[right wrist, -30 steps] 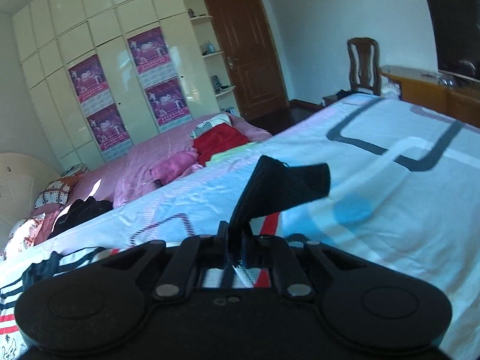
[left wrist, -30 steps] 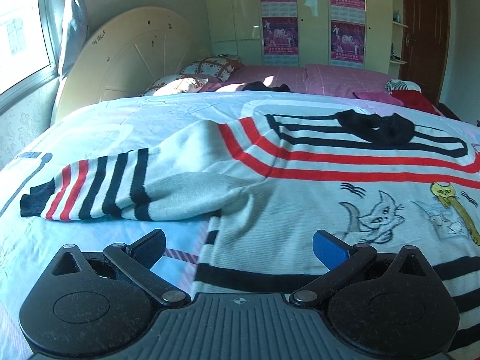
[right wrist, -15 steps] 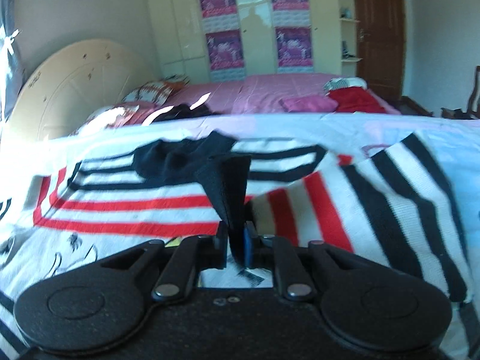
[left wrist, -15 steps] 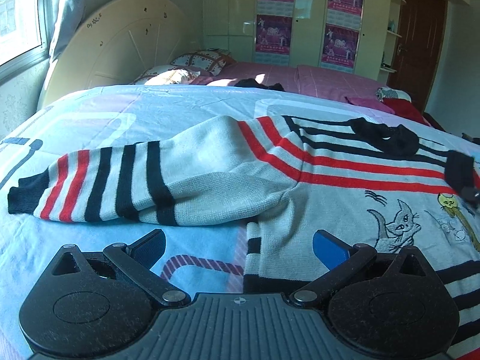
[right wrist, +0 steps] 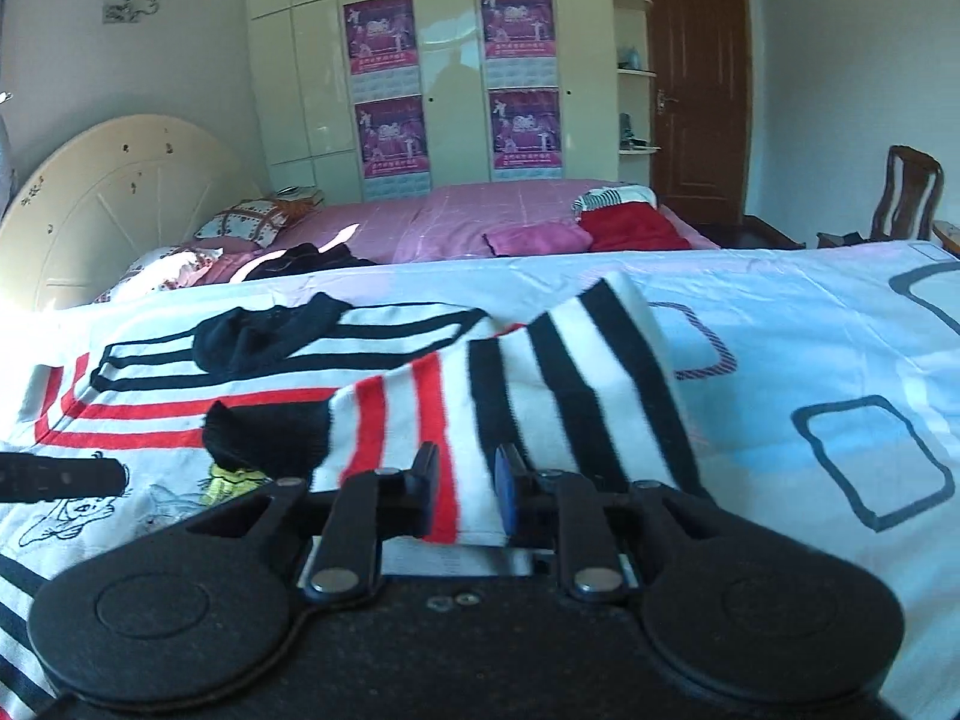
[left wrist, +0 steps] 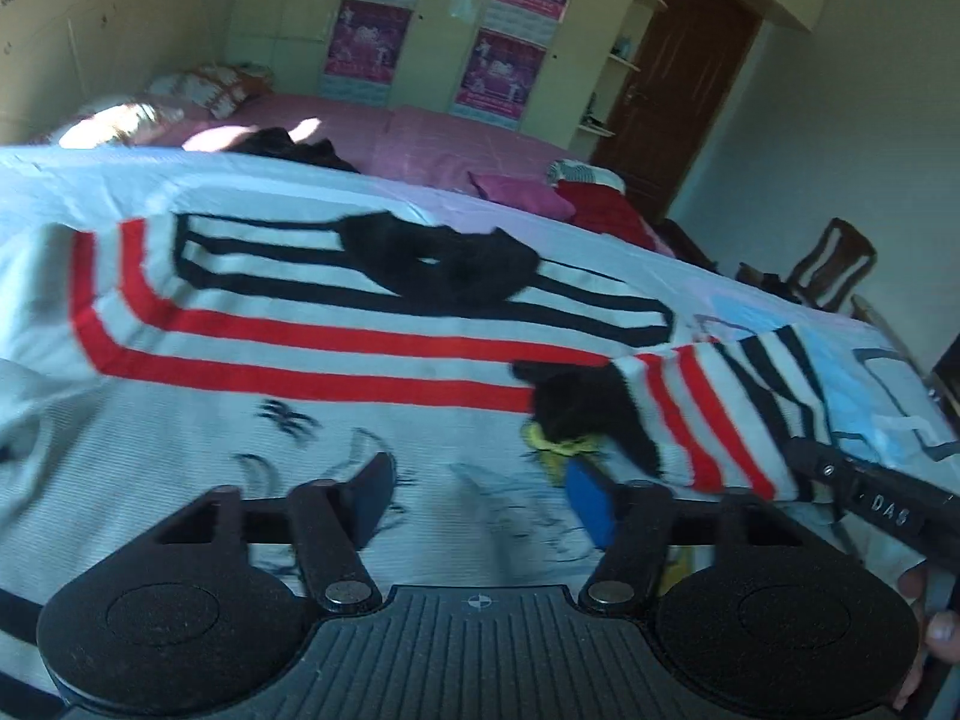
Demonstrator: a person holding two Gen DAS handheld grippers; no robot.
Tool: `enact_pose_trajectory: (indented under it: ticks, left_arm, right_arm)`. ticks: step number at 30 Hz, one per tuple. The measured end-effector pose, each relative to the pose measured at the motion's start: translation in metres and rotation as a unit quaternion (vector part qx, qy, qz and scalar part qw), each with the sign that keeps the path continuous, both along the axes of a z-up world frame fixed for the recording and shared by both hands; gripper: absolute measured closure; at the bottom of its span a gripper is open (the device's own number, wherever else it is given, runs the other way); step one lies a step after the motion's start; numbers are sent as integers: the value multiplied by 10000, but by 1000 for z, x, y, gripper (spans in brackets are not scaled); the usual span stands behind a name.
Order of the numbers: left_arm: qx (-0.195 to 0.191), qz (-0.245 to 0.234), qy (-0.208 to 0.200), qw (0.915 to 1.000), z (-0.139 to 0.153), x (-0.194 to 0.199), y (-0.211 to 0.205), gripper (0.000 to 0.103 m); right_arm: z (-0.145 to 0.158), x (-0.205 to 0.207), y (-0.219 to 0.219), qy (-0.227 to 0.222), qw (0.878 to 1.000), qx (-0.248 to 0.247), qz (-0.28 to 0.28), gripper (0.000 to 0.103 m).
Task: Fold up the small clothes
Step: 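Fold the held sleeve across the body with the right gripper while the left gripper grasps the other cuff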
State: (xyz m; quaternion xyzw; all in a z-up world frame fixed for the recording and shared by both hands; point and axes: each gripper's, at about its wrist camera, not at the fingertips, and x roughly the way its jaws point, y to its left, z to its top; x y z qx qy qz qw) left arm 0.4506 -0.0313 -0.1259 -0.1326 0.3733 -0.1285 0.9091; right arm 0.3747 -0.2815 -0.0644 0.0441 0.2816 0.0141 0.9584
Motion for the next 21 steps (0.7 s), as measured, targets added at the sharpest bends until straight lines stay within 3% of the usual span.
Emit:
enact_pose_trajectory:
  ticks: [6, 9, 10, 11, 13, 15, 21]
  left_arm:
    - [-1062, -12, 488, 9931, -19, 32, -40, 47]
    - [-1277, 165, 511, 9904, -29, 44, -46, 47]
    - [-1280, 178, 501, 9903, -29, 48, -47, 58]
    - [-1281, 195, 510, 9903, -29, 53, -46, 96]
    - [-1363, 284, 388, 9895, -23, 52, -41, 99]
    - [-1169, 307, 0, 9927, -7, 48, -31, 98]
    - [-781, 395, -378, 9954, 20, 47, 17, 98]
  right_arm:
    - [-4, -8, -39, 11, 9993, 102, -347, 83]
    - [-7, -12, -56, 43, 9985, 184, -512, 83]
    - [-7, -13, -60, 44, 9982, 196, -568, 83]
    - [-7, -13, -63, 38, 9979, 206, -616, 83]
    - [-5, -12, -65, 19, 9973, 222, -696, 83]
    - [-3, -12, -67, 2, 9971, 250, -717, 83]
    - [-1, -2, -58, -6, 9972, 376, -650, 83]
